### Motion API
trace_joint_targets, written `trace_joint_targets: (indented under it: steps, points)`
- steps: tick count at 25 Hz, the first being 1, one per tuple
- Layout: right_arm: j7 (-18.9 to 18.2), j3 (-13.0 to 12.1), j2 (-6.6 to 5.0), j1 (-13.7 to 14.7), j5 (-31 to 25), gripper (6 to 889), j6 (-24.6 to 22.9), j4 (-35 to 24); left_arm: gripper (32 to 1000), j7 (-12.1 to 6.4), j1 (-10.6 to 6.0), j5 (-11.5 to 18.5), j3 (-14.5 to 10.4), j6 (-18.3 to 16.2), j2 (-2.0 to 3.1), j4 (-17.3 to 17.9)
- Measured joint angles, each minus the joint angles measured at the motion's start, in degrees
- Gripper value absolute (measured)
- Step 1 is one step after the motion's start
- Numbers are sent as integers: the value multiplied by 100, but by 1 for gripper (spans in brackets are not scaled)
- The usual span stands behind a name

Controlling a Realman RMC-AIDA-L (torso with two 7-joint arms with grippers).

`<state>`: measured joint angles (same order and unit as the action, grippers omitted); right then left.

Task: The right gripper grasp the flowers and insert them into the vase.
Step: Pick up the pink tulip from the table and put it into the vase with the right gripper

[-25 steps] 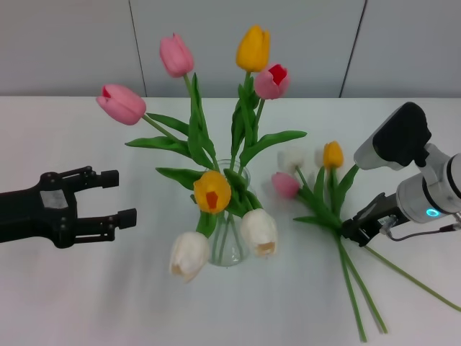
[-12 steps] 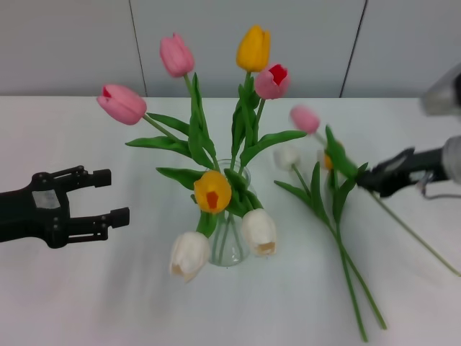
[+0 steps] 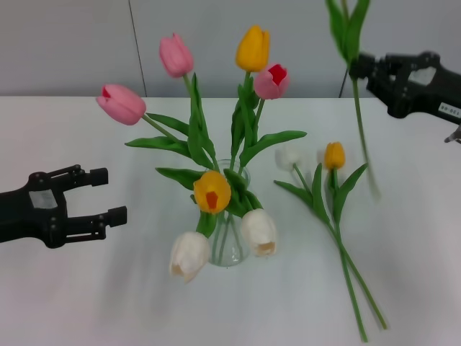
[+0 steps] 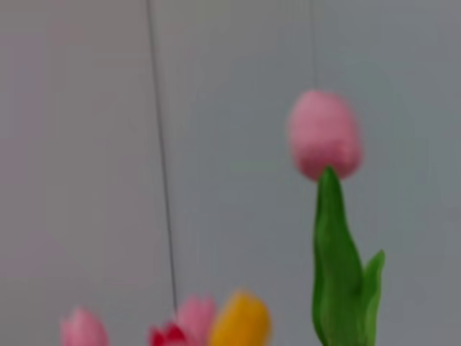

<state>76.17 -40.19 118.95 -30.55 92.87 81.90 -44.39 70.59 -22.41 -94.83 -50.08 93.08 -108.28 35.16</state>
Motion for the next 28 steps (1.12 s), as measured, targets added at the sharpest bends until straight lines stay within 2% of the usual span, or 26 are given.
trace_joint_targets:
  steps: [4, 6, 8, 11, 14, 18, 21, 23, 28]
  points:
    - [-1325, -7, 5, -57, -1289, 43, 639, 1103, 888, -2, 0, 0, 0, 0, -1, -14]
    - [-1668, -6, 4, -135, -1664, 43, 962, 1519, 888, -6, 0, 0, -2, -1, -8, -15]
    - [-1827, -7, 5, -312, -1787, 43, 1321, 1902, 888, -16, -1, 0, -2, -4, -12, -19]
    - [-1910, -6, 5, -448, -1798, 44, 1490, 2155, 888, -68, -1, 0, -2, -10, -23, -31]
    - [-2191, -7, 16, -648, -1802, 44, 1603, 2547, 888, -98, -1, 0, -2, -45, -42, -33]
    - [-2656, -134, 25, -989, -1789, 42, 1601, 3066, 888, -138, -1, -1, -1, -77, -58, -36]
    - [-2910, -230, 24, -1169, -1795, 41, 1571, 3244, 888, -145, -8, -1, -2, -79, -62, -36]
    - [-3000, -234, 23, -1313, -1815, 41, 1564, 3349, 888, -155, -17, -1, -2, -80, -65, -36]
    - [-3123, -229, 23, -1451, -1824, 41, 1510, 3477, 888, -167, -24, -1, -6, -80, -81, -36]
